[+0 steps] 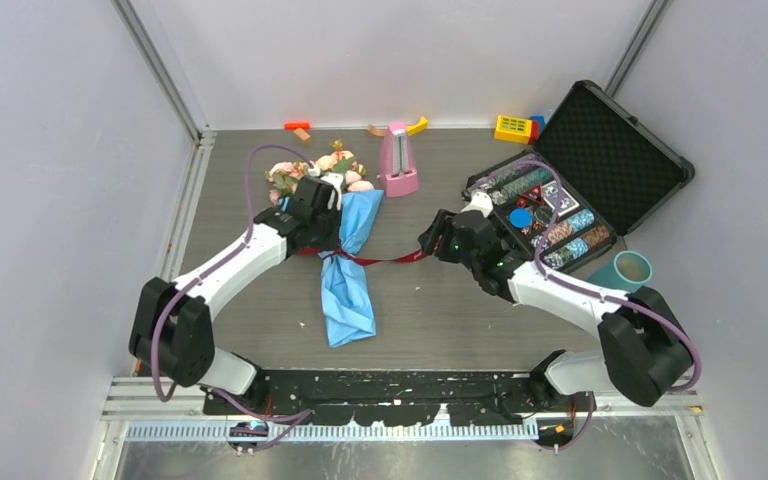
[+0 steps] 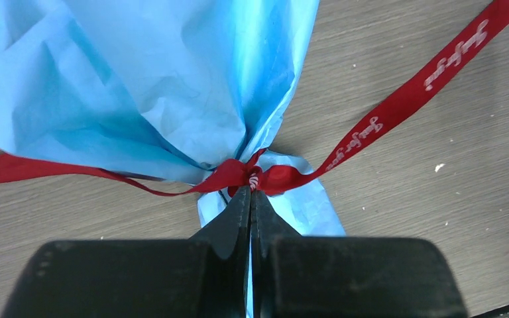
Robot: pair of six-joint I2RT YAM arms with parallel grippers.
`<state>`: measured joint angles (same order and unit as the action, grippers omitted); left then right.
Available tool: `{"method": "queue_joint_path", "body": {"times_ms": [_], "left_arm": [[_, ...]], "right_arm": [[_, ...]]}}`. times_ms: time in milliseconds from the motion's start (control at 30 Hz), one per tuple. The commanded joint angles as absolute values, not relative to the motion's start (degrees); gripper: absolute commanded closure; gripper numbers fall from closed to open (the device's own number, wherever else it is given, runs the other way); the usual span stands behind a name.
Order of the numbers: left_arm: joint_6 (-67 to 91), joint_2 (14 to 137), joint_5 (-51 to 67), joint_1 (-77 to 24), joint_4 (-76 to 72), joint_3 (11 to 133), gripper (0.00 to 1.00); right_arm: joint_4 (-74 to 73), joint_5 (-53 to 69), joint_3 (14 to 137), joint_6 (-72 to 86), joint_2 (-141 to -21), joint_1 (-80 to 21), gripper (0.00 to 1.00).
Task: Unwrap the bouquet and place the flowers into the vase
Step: Untie the ribbon from the wrapping paper.
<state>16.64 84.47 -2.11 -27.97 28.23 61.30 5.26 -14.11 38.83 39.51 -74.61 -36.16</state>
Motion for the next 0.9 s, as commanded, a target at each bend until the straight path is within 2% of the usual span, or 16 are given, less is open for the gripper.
{"method": "queue_joint_path", "body": {"times_ms": [0,267,633,867], "left_arm": [[19.6,79.4,-3.7,-27.9,23.7,59.3,1.0],[23.1,77.5,-4.0,-27.5,23.2,56.6,1.0],[27.9,75.2,-2.3,-23.9,22.6,52.6,1.0],[31.2,71.6,6.0,-17.9,19.3,48.4,1.0]], "right_arm": [[10.9,-5.6,43.3,35.9,-78.6,-36.6,0.4],[14.1,0.9,50.7,36.2,-88.5,-39.1,0.39],[15.1,3.1,58.3,36.1,-98.7,-44.2,0.35],[12.0,3.3,63.6,35.5,-103.5,-44.8,0.35]]}}
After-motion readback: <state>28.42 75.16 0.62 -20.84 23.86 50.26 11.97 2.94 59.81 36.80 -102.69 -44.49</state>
